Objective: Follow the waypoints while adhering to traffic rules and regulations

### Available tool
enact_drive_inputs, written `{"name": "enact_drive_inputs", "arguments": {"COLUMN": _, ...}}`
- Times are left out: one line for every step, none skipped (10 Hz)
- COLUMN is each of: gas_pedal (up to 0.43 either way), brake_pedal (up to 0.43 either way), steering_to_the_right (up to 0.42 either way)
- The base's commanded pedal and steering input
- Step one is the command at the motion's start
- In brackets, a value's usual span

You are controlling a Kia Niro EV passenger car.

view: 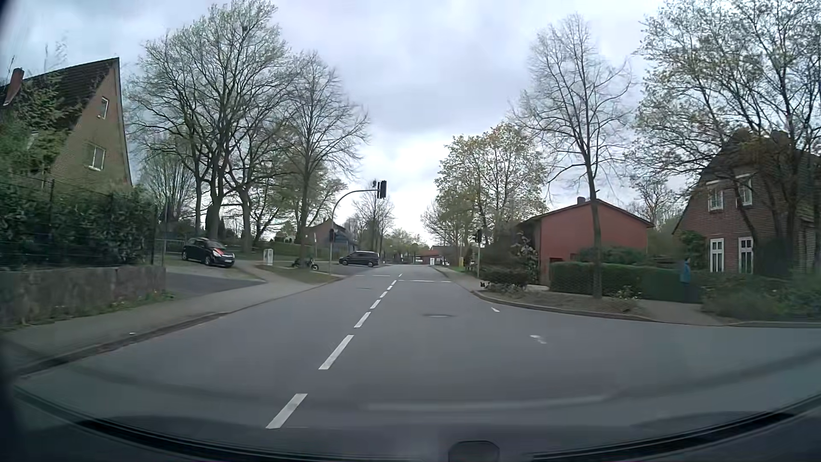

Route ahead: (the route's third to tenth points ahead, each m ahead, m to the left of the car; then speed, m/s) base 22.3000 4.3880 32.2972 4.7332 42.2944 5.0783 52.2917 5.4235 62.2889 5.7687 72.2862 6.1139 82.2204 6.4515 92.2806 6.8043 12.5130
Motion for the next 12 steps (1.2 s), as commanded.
{"name": "enact_drive_inputs", "arguments": {"gas_pedal": 0.197, "brake_pedal": 0.0, "steering_to_the_right": -0.01}}
{"name": "enact_drive_inputs", "arguments": {"gas_pedal": 0.197, "brake_pedal": 0.0, "steering_to_the_right": -0.006}}
{"name": "enact_drive_inputs", "arguments": {"gas_pedal": 0.197, "brake_pedal": 0.0, "steering_to_the_right": -0.004}}
{"name": "enact_drive_inputs", "arguments": {"gas_pedal": 0.197, "brake_pedal": 0.0, "steering_to_the_right": -0.003}}
{"name": "enact_drive_inputs", "arguments": {"gas_pedal": 0.197, "brake_pedal": 0.0, "steering_to_the_right": -0.003}}
{"name": "enact_drive_inputs", "arguments": {"gas_pedal": 0.197, "brake_pedal": 0.0, "steering_to_the_right": -0.003}}
{"name": "enact_drive_inputs", "arguments": {"gas_pedal": 0.197, "brake_pedal": 0.0, "steering_to_the_right": -0.003}}
{"name": "enact_drive_inputs", "arguments": {"gas_pedal": 0.197, "brake_pedal": 0.0, "steering_to_the_right": -0.003}}
{"name": "enact_drive_inputs", "arguments": {"gas_pedal": 0.197, "brake_pedal": 0.006, "steering_to_the_right": -0.003}}
{"name": "enact_drive_inputs", "arguments": {"gas_pedal": 0.197, "brake_pedal": 0.0, "steering_to_the_right": -0.003}}
{"name": "enact_drive_inputs", "arguments": {"gas_pedal": 0.197, "brake_pedal": 0.0, "steering_to_the_right": -0.004}}
{"name": "enact_drive_inputs", "arguments": {"gas_pedal": 0.197, "brake_pedal": 0.0, "steering_to_the_right": -0.008}}
